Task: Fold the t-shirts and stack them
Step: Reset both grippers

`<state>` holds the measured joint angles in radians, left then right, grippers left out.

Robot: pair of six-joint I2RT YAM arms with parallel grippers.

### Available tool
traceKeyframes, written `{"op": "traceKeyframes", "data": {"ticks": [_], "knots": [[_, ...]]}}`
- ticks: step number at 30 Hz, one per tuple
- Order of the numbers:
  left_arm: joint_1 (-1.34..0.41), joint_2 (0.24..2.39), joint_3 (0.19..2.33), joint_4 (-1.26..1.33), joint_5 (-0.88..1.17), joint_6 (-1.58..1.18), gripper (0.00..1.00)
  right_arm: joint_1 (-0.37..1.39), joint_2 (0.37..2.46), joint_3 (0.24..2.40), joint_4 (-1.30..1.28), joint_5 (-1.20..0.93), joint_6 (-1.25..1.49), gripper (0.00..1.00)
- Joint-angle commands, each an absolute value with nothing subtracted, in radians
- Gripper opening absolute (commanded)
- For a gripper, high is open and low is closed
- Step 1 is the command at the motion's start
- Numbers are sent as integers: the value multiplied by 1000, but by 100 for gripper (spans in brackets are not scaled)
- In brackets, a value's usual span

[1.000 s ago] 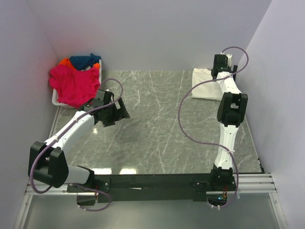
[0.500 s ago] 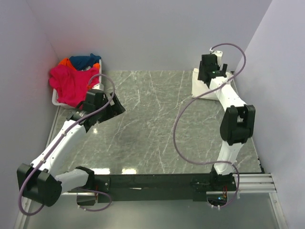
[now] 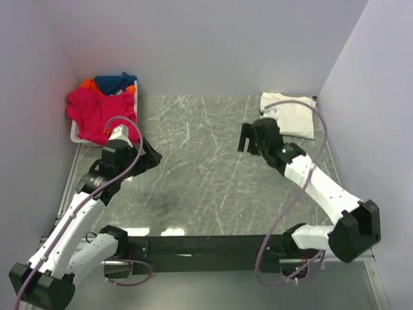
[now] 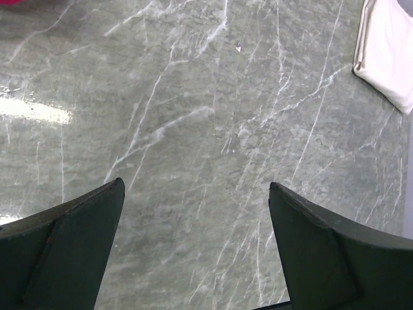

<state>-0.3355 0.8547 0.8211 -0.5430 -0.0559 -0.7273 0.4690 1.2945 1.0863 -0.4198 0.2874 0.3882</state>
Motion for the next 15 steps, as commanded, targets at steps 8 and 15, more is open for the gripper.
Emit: {"op": "traceKeyframes", "data": {"ticks": [8, 15], "knots": [[-336, 773, 810, -540, -84, -741, 100, 589, 1126, 891, -425, 221, 578, 89], [-336, 767, 847, -574, -152, -713, 100, 597, 1114, 920, -428, 264, 566, 89]]}}
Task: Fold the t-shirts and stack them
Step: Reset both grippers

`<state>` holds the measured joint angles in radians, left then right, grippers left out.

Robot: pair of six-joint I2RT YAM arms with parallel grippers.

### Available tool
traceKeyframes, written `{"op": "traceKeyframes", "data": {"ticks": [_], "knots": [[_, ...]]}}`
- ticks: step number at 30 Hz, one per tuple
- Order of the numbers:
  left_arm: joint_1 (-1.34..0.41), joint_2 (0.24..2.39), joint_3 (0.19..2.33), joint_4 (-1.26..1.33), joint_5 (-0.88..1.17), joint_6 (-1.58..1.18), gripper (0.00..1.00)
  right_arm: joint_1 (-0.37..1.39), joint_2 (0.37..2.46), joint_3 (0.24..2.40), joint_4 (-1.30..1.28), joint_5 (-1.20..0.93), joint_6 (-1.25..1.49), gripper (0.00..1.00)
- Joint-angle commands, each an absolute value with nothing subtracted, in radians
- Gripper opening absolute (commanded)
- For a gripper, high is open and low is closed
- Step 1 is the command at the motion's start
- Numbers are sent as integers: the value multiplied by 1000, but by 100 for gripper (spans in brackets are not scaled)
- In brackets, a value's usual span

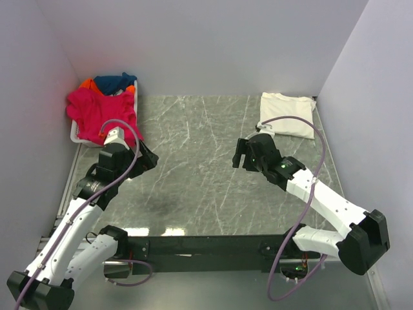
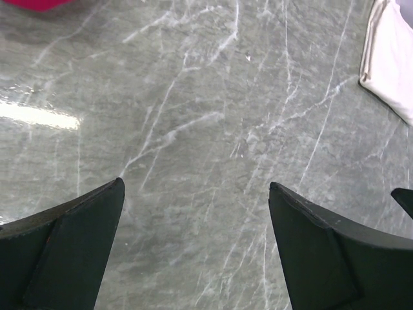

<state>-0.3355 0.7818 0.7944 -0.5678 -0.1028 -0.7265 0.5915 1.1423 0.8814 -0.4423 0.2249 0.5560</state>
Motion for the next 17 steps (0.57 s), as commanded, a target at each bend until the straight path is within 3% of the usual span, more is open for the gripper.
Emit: {"op": "traceKeyframes", "data": {"ticks": [1, 17], "knots": [[-336, 769, 850, -575, -158, -709, 99, 598, 1114, 922, -423, 268, 565, 89], [-336, 703, 830, -578, -245, -696, 100, 606, 1071, 868, -419, 311, 569, 89]]}}
